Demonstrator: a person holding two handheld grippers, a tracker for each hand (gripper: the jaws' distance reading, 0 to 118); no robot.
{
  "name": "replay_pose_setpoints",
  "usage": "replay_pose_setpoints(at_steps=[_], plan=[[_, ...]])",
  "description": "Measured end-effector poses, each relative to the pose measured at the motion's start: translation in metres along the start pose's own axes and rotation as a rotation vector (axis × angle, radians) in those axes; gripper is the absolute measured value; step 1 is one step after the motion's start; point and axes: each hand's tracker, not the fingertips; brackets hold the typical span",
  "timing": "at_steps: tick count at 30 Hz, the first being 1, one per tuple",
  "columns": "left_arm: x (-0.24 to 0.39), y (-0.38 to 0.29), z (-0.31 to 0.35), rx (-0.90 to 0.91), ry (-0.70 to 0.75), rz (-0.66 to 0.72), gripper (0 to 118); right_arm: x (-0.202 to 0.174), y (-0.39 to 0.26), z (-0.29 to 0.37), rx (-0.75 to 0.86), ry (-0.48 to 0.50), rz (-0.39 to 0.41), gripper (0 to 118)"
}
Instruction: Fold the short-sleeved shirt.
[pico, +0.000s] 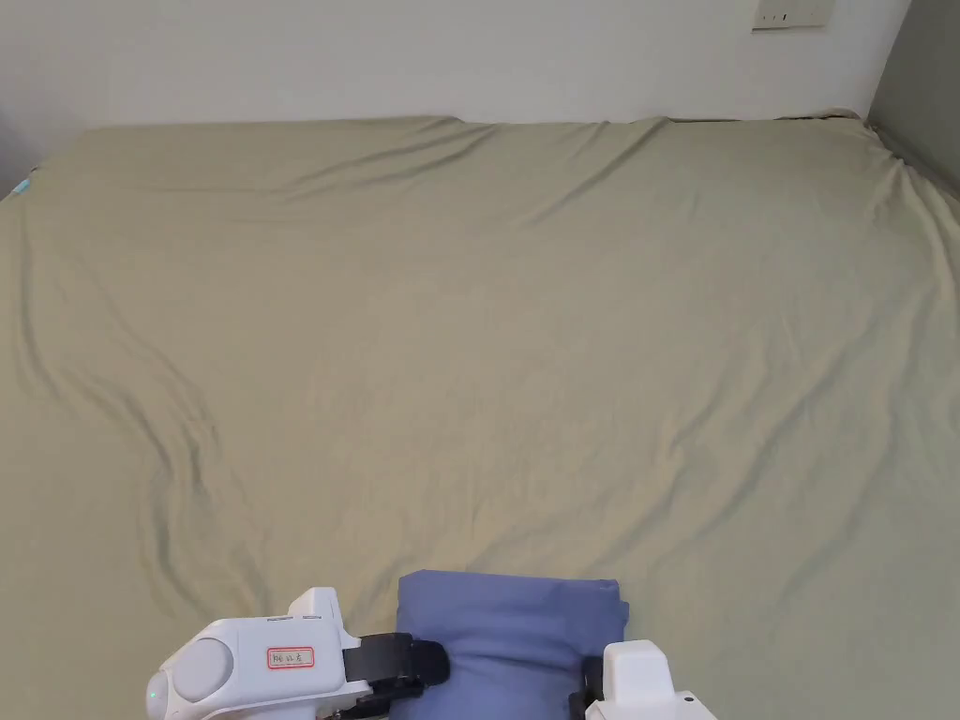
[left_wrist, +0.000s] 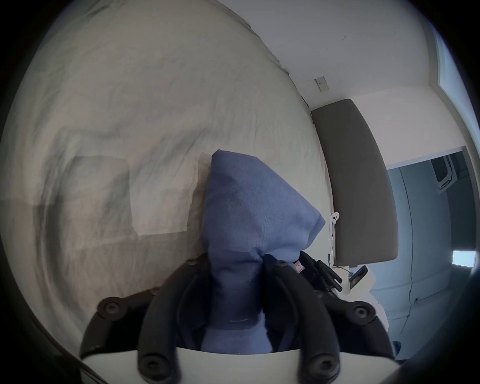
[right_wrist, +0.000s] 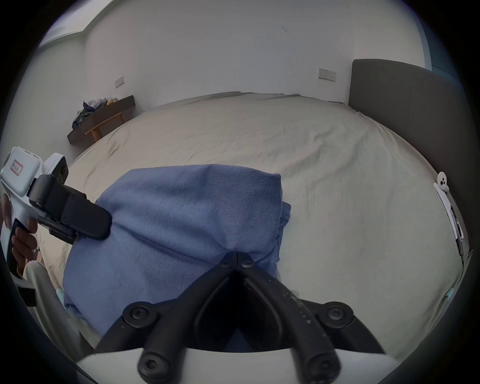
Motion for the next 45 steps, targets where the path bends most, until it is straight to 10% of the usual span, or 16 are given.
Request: replay_pose_setpoints(at_steps=[12,27,35,37,40,45], plan=[[0.016,0.042,0.07,0.086,0.176,-0.239,20,0.004,0.061,0.038,0.095,0.021,0.058,2],[-0.143,0.16,0.294,0.322,0.758,-0.058,20,-0.042,0.131,0.038,0.21,0.027,0.109,2],[-0.193,0.183,0.325,0.331,0.821,-0.005,20,-0.059,0.145,0.025,0.21,0.037,0.123,2],[-0.19,0.18,0.321,0.332,0.825,-0.007,39,-0.059,0.145,0.025,0.21,0.036,0.118,2],[-0.167,0.175,0.317,0.362,0.861,-0.018,116,-0.056,0.146,0.031,0.215,0.033,0.113,2],[-0.114,0.169,0.334,0.531,0.77,-0.094,107,-0.045,0.153,0.055,0.278,0.015,0.089,2]])
